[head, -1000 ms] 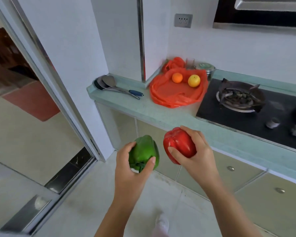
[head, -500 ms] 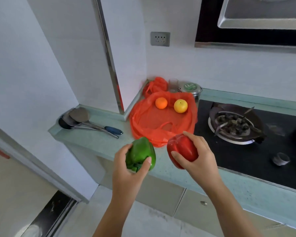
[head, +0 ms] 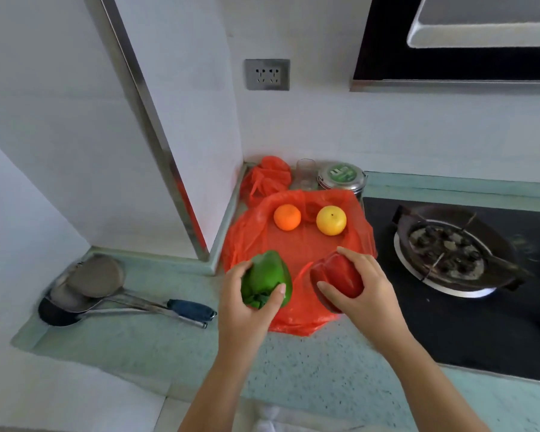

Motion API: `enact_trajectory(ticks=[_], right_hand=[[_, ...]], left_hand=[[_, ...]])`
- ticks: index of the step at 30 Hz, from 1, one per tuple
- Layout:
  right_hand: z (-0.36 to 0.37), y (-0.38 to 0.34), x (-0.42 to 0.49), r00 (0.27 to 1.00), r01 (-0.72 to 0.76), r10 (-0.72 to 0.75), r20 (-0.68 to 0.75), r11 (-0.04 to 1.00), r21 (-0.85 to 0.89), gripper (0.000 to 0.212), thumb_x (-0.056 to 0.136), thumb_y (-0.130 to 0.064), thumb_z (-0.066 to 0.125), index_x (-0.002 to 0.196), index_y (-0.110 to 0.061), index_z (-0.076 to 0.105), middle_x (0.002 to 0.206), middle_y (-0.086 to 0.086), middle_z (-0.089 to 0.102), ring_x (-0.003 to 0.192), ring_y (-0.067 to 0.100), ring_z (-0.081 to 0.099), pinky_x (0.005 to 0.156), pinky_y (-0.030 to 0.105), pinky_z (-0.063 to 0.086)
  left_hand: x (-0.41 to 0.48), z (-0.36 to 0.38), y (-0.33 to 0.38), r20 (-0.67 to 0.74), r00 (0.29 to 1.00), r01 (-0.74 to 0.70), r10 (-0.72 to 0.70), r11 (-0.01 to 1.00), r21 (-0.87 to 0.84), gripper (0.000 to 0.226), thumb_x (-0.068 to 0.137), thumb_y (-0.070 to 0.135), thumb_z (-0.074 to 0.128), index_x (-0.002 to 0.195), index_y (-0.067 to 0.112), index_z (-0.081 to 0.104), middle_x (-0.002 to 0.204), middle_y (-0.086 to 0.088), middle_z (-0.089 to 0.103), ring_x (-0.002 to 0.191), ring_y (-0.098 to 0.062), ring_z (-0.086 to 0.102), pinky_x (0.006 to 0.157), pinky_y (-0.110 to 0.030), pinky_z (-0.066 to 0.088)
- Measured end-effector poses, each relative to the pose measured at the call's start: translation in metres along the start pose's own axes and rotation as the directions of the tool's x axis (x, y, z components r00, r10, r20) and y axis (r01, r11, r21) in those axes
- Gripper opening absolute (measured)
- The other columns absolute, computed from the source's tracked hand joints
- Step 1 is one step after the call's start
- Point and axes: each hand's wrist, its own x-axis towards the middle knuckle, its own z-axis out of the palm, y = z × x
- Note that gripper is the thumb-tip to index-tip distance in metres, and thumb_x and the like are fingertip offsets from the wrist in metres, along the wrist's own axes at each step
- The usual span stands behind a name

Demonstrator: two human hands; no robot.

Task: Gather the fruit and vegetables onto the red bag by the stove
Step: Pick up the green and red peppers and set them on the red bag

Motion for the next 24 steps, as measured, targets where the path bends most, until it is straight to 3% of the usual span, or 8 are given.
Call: enact_trajectory(ticks=[7,12,16,21,24], right_hand=[[0.046,0.011,0.063,0.995,-0.08,0.073,-0.065,0.991,-0.104,0.064,0.071,-0.039,0.074,0.127,-0.026,0.048,0.114,-0.012,0.044,0.113,0.015,0.044,0.095,0.03,0.038],[0.065,0.025,0.092,0.988,-0.14,0.127,-0.09,0.978,-0.157,0.064,0.071,-0.04,0.074,0.127,-0.023,0.048,0.116,-0.009,0.046,0.115,0.017,0.044,0.096,0.03,0.037],[0.078,0.038,0.11,0.98,-0.192,0.177,-0.09,0.961,-0.2,0.065,0.072,-0.041,0.073,0.128,-0.022,0.047,0.118,-0.004,0.048,0.114,0.019,0.044,0.094,0.027,0.035],[0.094,0.05,0.129,0.968,-0.25,0.235,-0.091,0.939,-0.238,0.065,0.073,-0.042,0.072,0.129,-0.021,0.046,0.125,0.0,0.048,0.116,0.02,0.041,0.092,0.028,0.035],[0.102,0.057,0.137,0.96,-0.281,0.268,-0.082,0.924,-0.26,0.066,0.074,-0.043,0.07,0.13,-0.021,0.044,0.128,0.0,0.046,0.118,0.02,0.039,0.093,0.028,0.034]], left_hand=[[0.085,0.008,-0.04,0.116,0.988,-0.115,0.103,0.989,0.098,0.058,0.068,0.049,0.069,0.118,0.031,0.048,0.115,0.021,0.048,0.11,-0.002,0.049,0.088,-0.021,0.045],[0.121,0.022,-0.063,0.179,0.976,-0.143,0.121,0.983,0.119,0.061,0.067,0.056,0.063,0.119,0.028,0.047,0.118,0.009,0.048,0.112,-0.003,0.046,0.094,-0.026,0.045],[0.137,0.034,-0.079,0.233,0.968,-0.133,0.097,0.981,0.143,0.068,0.066,0.055,0.063,0.121,0.015,0.051,0.12,0.001,0.049,0.114,-0.016,0.048,0.093,-0.039,0.047],[0.152,0.043,-0.096,0.278,0.958,-0.118,0.069,0.98,0.162,0.07,0.065,0.057,0.061,0.122,0.015,0.051,0.126,-0.004,0.047,0.117,-0.016,0.045,0.093,-0.032,0.045],[0.159,0.049,-0.105,0.291,0.954,-0.121,0.067,0.978,0.171,0.071,0.065,0.057,0.061,0.122,0.015,0.052,0.128,-0.002,0.044,0.117,-0.011,0.042,0.09,-0.016,0.038]])
